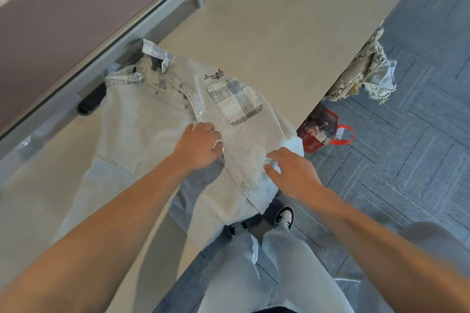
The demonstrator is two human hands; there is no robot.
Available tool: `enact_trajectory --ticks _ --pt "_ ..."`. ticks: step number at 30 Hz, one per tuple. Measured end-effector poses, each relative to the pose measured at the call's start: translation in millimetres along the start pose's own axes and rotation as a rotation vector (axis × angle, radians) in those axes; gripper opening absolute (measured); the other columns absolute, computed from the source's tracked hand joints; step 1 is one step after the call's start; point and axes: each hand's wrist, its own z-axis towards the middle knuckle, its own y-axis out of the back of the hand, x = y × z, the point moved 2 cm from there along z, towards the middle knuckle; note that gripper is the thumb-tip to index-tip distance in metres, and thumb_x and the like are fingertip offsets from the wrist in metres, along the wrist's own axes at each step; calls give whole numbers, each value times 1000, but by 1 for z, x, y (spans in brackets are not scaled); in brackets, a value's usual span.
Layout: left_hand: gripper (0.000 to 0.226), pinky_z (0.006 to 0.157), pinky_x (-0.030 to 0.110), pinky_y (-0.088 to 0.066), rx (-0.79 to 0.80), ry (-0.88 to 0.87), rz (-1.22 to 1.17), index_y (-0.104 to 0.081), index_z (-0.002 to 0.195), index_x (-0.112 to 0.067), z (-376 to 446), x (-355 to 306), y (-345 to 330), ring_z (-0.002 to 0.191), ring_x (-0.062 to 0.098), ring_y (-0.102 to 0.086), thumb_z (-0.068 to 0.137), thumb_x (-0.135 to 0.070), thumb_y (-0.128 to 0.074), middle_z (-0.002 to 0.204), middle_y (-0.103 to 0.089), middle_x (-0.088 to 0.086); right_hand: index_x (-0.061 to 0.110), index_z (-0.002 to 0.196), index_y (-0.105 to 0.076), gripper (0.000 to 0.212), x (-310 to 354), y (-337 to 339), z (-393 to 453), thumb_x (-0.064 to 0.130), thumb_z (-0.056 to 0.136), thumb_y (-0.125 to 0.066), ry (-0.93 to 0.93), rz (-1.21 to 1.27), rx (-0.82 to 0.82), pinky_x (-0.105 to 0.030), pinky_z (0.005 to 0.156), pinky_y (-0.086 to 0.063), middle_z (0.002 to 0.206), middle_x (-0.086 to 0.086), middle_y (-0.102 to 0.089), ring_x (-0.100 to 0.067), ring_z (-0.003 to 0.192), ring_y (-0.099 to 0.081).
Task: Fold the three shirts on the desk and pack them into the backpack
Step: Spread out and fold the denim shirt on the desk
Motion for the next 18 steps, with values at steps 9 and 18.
enact_trajectory --ticks 9,18 --pt "48 124 52 -21 -79 165 -145 -52 148 -18 45 -52 13 150 28 -29 104 -38 -46 158 -39 11 21 140 -59 38 -23 44 76 36 107 -47 -41 -11 -73 -41 93 -52 140 -3 -53 -27 126 -56" --pt "46 113 53 -32 -87 283 -211 -52 145 -26 99 -84 2 140 29 -38 101 -37 -49 142 -45 7 10 94 -76 28 -66 52 152 20 96 -49 -37 45 217 -41 88 -58 103 -14 -68 -22 86 -66"
